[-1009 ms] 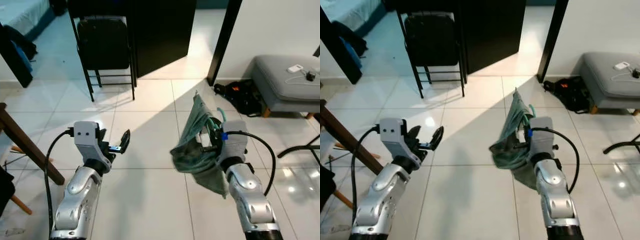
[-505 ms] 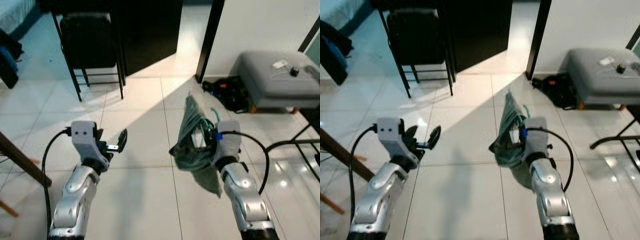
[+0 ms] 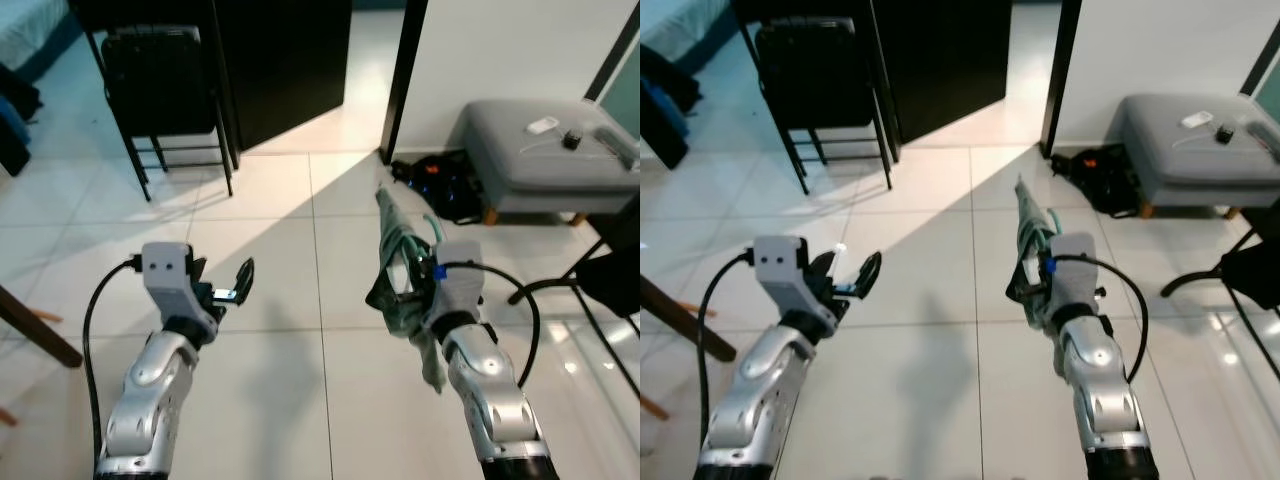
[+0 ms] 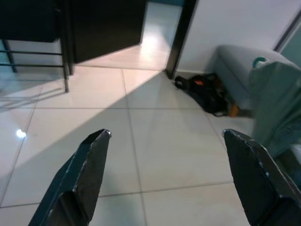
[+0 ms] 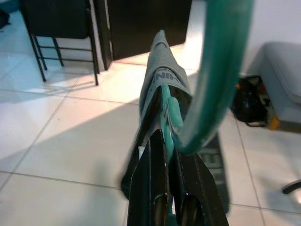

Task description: Hang hanger

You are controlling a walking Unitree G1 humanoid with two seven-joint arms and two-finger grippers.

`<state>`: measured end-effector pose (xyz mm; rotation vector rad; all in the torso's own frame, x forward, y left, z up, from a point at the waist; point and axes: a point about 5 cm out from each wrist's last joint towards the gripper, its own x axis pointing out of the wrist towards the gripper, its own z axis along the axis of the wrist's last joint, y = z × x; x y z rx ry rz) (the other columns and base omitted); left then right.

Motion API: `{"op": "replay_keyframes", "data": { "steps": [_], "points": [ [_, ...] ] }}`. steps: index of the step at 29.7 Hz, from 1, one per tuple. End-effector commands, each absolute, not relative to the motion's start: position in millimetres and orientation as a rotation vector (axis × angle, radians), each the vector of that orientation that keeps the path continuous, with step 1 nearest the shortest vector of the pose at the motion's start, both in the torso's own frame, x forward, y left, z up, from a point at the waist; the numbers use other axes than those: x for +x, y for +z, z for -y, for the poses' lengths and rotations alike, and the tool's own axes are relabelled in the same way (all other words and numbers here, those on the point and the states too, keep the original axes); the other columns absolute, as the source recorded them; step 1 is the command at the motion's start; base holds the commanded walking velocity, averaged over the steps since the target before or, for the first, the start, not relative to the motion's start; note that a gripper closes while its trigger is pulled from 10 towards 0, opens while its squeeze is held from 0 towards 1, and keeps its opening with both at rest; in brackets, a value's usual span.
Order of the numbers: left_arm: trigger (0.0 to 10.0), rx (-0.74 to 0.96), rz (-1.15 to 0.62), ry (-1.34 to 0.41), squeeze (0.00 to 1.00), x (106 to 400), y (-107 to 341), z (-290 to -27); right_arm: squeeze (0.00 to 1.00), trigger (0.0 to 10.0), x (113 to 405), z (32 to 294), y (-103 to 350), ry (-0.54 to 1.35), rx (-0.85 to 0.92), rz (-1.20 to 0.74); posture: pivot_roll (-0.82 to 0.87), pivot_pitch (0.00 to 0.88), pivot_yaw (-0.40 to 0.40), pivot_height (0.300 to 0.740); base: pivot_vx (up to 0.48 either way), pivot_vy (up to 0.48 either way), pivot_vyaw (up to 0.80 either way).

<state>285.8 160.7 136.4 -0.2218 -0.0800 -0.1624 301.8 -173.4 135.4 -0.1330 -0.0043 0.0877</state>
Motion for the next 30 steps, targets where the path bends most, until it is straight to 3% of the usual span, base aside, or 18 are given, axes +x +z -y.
{"op": "replay_keyframes", "data": {
  "steps": [1, 22, 30],
  "points": [
    [10.0, -0.213, 0.079, -0.158, 0.0, 285.1, 136.6, -162.2, 0.0, 10.0, 301.2, 172.0, 136.5, 0.089, -0.121, 0.011, -0.01, 0.137, 0.002, 0.74, 0.0, -0.349, -0.8],
    [10.0, -0.22, 0.072, -0.162, 0.0, 284.2, 135.3, -162.2, 0.0, 10.0, 300.9, 174.3, 133.7, 0.072, -0.109, -0.008, -0.01, 0.124, 0.008, 0.74, 0.0, -0.346, -0.8],
    [10.0, -0.269, 0.09, -0.173, 0.0, 283.1, 137.1, -163.3, 0.0, 10.0, 300.7, 173.7, 134.7, 0.077, -0.114, 0.003, -0.01, 0.118, 0.007, 0.74, 0.0, 0.0, -0.6]
  ]
}}
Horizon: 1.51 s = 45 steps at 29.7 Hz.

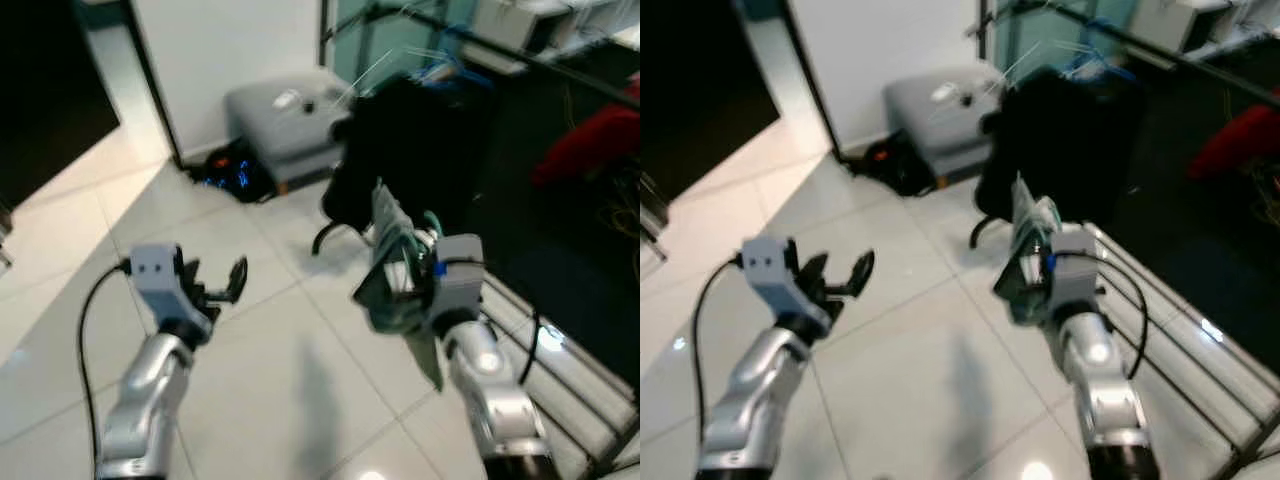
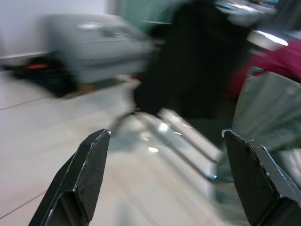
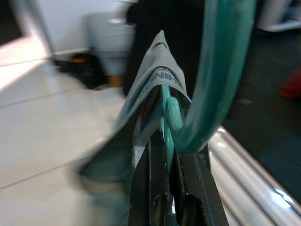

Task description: Hang hanger

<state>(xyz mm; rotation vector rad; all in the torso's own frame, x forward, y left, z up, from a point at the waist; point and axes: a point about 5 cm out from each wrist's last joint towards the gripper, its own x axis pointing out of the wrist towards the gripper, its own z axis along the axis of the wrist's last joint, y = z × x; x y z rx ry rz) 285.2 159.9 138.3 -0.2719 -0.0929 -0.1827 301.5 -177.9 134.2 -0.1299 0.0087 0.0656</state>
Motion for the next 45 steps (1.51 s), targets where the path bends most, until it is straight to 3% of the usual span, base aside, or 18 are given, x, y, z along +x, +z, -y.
{"op": "replay_keyframes", "data": {
  "steps": [1, 24, 45],
  "points": [
    [10.0, -0.265, 0.09, -0.172, 0.0, 283, 137, -163, 0.0, 10.0, 301, 173, 135, 0.078, -0.114, 0.007, -0.02, 0.119, 0.007, 0.74, 0.382, 0.0, 0.0],
    [10.0, -0.294, 0.117, -0.191, 0.0, 285, 143, -165, 0.0, 10.0, 301, 173, 139, 0.075, -0.114, 0.022, -0.03, 0.129, 0.014, 0.74, 0.477, 0.0, 0.0],
    [10.0, -0.253, 0.155, -0.29, 0.0, 290, 157, -175, 0.0, 10.0, 317, 197, 173, -0.069, -0.126, 0.098, -0.04, 0.113, 0.032, 0.74, 0.48, 0.0, -0.15]
  ]
}}
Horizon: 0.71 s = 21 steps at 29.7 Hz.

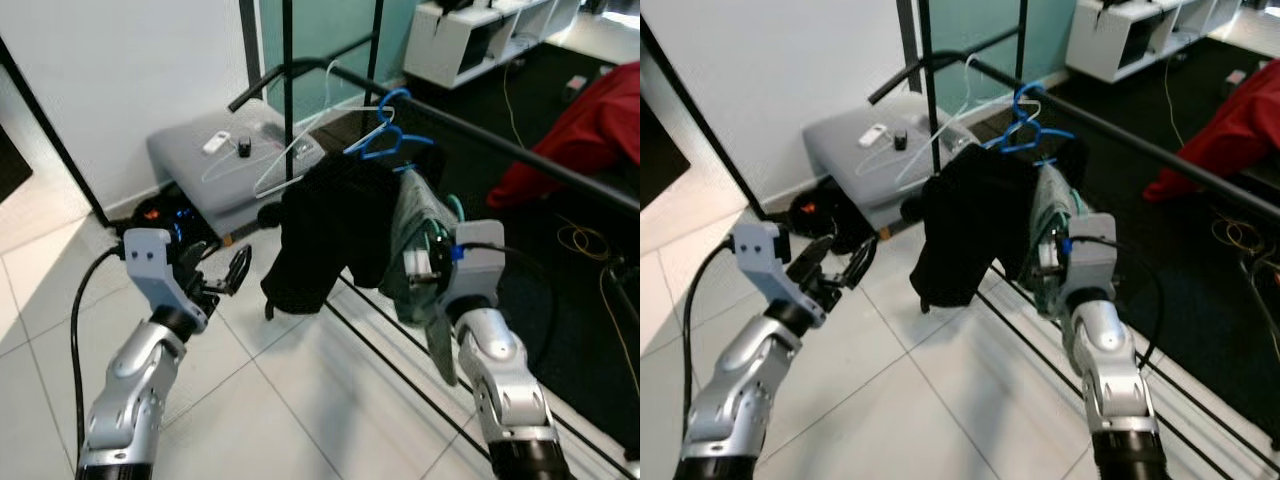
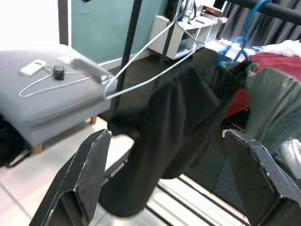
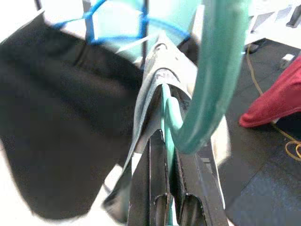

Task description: Hang hanger

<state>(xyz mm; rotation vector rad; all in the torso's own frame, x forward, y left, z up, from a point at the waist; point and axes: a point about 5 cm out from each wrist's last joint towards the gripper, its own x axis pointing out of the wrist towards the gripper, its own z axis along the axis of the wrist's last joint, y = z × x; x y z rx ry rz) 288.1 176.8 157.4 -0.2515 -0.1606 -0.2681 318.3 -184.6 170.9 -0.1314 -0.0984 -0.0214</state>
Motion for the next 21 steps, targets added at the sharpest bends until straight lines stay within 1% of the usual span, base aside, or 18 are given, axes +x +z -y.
{"op": "replay_keyframes", "data": {
  "steps": [1, 7, 10, 18, 19, 20, 21],
  "points": [
    [10.0, -0.251, 0.155, -0.291, 0.0, 290, 158, -176, 0.0, 10.0, 319, 196, 178, -0.072, -0.125, 0.115, -0.04, 0.11, 0.033, 0.74, 0.48, 0.0, -0.8],
    [10.0, -0.247, 0.154, -0.293, 0.0, 291, 158, -178, 0.0, 10.0, 321, 195, 187, -0.075, -0.121, 0.147, -0.04, 0.109, 0.035, 0.74, 0.48, 0.0, -0.8],
    [10.0, -0.252, 0.156, -0.308, 0.0, 289, 158, -178, 0.0, 10.0, 323, 195, 199, -0.085, -0.12, 0.191, -0.04, 0.106, 0.035, 0.74, 0.448, 0.0, -0.8],
    [10.0, -0.212, 0.13, -0.357, 0.0, 285, 154, -176, 0.0, 10.0, 319, 190, 211, -0.089, -0.099, 0.242, -0.04, 0.104, 0.037, 0.74, 0.0, 0.0, -0.73],
    [10.0, -0.21, 0.128, -0.361, 0.0, 285, 153, -176, 0.0, 10.0, 318, 184, 209, -0.078, -0.095, 0.234, -0.04, 0.102, 0.037, 0.74, 0.0, 0.0, 0.0],
    [10.0, -0.21, 0.128, -0.361, 0.0, 285, 153, -176, 0.0, 10.0, 318, 184, 209, -0.078, -0.095, 0.234, -0.04, 0.102, 0.037, 0.74, 0.0, 0.0, 0.0],
    [10.0, -0.206, 0.126, -0.366, 0.0, 285, 152, -177, 0.0, 10.0, 317, 176, 205, -0.058, -0.08, 0.215, -0.04, 0.099, 0.037, 0.74, 0.0, 0.0, 0.0]
  ]
}}
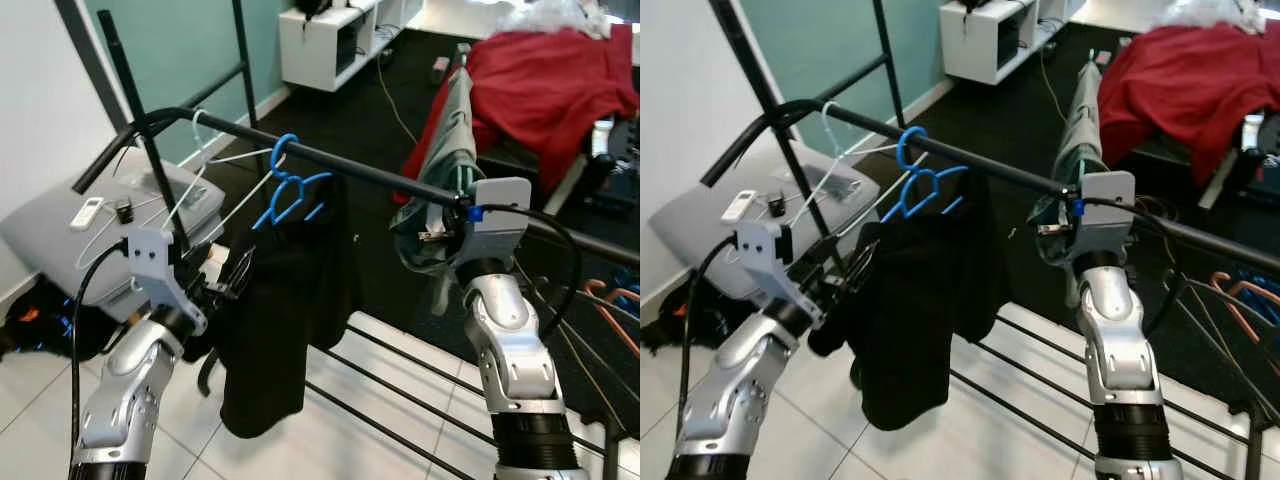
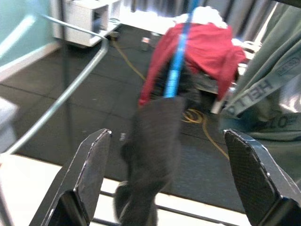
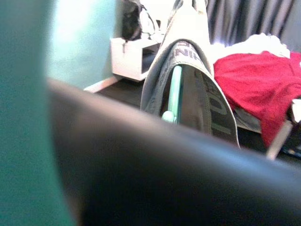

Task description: Hang hanger

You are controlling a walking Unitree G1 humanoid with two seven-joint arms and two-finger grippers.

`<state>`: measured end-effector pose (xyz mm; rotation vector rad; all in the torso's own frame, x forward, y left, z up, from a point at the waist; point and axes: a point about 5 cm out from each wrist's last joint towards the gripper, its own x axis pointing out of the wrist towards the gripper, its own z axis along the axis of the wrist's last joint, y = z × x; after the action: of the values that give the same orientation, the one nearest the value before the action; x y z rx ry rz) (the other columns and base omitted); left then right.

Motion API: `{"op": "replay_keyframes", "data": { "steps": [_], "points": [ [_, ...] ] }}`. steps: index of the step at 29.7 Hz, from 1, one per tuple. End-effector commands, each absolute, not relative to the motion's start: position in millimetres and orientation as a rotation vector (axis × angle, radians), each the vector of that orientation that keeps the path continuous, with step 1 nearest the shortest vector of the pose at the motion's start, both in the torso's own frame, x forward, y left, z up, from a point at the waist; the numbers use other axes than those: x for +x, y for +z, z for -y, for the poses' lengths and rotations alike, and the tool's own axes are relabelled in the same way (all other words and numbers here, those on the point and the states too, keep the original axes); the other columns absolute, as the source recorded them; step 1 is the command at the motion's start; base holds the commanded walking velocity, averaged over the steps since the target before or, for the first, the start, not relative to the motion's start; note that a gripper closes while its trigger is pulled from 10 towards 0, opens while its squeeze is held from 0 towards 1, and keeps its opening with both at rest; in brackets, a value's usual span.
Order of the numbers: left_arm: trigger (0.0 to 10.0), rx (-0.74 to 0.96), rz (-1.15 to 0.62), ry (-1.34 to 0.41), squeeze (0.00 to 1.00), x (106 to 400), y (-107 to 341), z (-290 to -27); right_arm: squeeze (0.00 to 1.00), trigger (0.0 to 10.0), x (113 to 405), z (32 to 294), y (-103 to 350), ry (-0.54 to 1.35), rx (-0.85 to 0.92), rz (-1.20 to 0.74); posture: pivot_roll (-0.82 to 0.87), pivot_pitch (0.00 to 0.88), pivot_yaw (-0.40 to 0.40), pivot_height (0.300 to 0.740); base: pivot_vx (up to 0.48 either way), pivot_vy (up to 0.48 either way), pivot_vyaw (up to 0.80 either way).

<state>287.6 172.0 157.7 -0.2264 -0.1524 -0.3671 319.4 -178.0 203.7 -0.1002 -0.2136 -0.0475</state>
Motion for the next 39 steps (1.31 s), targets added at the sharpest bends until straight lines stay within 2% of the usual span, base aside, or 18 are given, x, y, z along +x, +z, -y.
{"op": "replay_keyframes", "data": {
  "steps": [1, 3, 6, 19, 20, 22, 26, 29, 33, 35, 36, 39],
  "points": [
    [10.0, -0.206, 0.126, -0.366, 0.0, 285, 152, -177, 0.0, 10.0, 317, 176, 205, -0.058, -0.08, 0.215, -0.04, 0.099, 0.037, 0.74, 0.0, 0.0, 0.0],
    [10.0, -0.201, 0.122, -0.373, 0.0, 285, 152, -177, 0.0, 10.0, 313, 157, 193, -0.011, -0.068, 0.155, -0.05, 0.096, 0.038, 0.74, 0.0, 0.0, 0.0],
    [10.0, -0.197, 0.119, -0.382, 0.0, 284, 151, -176, 0.0, 10.0, 307, 145, 183, 0.016, -0.052, 0.094, -0.05, 0.093, 0.04, 0.74, 0.0, 0.0, 0.0],
    [10.0, -0.194, 0.114, -0.395, 0.0, 284, 149, -173, 0.0, 10.0, 301, 137, 178, 0.046, -0.017, 0.038, -0.06, 0.092, 0.043, 0.74, 0.0, 0.0, 0.0],
    [10.0, -0.195, 0.113, -0.402, 0.0, 285, 148, -171, 0.0, 10.0, 294, 124, 191, 0.128, 0.02, 0.091, -0.08, 0.092, 0.055, 0.74, 0.0, 0.0, 0.0],
    [10.0, -0.195, 0.113, -0.402, 0.0, 285, 148, -171, 0.0, 10.0, 294, 124, 191, 0.128, 0.02, 0.091, -0.08, 0.092, 0.055, 0.74, 0.0, 0.0, 0.0],
    [10.0, -0.195, 0.115, -0.417, 0.0, 287, 149, -169, 0.0, 10.0, 276, 97, 218, 0.332, 0.105, 0.216, -0.09, 0.09, 0.063, 0.74, 0.0, 0.0, 0.0],
    [10.0, -0.195, 0.115, -0.417, 0.0, 287, 149, -169, 0.0, 10.0, 276, 97, 218, 0.332, 0.105, 0.216, -0.09, 0.09, 0.063, 0.74, 0.0, 0.0, 0.0],
    [10.0, -0.192, 0.117, -0.423, 0.0, 289, 150, -170, 0.0, 10.0, 271, 91, 216, 0.366, 0.092, 0.175, -0.1, 0.092, 0.068, 0.74, 0.0, 0.0, 0.0],
    [10.0, -0.189, 0.117, -0.426, 0.0, 290, 150, -170, 0.0, 10.0, 267, 87, 208, 0.381, 0.066, 0.106, -0.1, 0.091, 0.072, 0.74, 0.0, 0.0, 0.0],
    [10.0, -0.184, 0.118, -0.432, 0.0, 291, 150, -171, 0.0, 10.0, 259, 80, 193, 0.377, 0.067, -0.02, -0.11, 0.091, 0.075, 0.74, 0.0, 0.0, 0.0],
    [10.0, -0.183, 0.117, -0.434, 0.0, 292, 150, -171, 0.0, 10.0, 254, 79, 186, 0.369, 0.092, -0.07, -0.11, 0.089, 0.079, 0.74, 0.0, 0.0, 0.0]
  ]
}}
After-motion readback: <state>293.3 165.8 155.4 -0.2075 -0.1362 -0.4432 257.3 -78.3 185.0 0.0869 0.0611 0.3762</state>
